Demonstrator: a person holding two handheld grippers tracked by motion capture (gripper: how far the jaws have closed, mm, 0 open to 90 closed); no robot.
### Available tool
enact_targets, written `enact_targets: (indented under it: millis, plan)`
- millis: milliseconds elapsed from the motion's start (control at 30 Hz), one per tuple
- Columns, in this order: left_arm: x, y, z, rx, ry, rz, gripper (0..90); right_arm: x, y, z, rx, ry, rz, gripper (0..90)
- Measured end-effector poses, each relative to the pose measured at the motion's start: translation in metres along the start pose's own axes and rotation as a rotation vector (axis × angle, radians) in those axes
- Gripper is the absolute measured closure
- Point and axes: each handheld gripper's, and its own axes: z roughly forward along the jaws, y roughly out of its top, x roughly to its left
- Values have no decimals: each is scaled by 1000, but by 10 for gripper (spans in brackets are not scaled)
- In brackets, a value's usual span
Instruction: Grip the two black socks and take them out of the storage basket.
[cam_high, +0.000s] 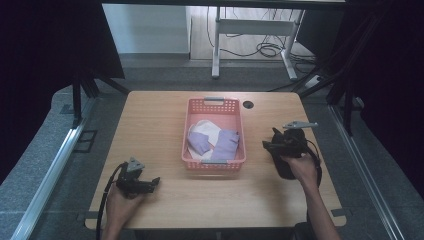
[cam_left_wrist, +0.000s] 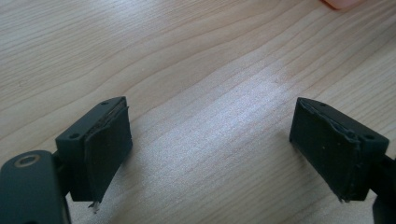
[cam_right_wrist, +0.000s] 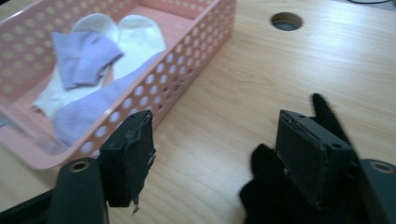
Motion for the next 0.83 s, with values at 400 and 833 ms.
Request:
enact_targets:
  millis: [400, 833]
  plan:
    - [0, 0, 0, -1, 0, 0, 127, 27, -15, 15, 25, 70, -48, 183]
    - [0, 0, 0, -1, -1, -1, 127, 42, -50, 56, 161, 95, -108, 161]
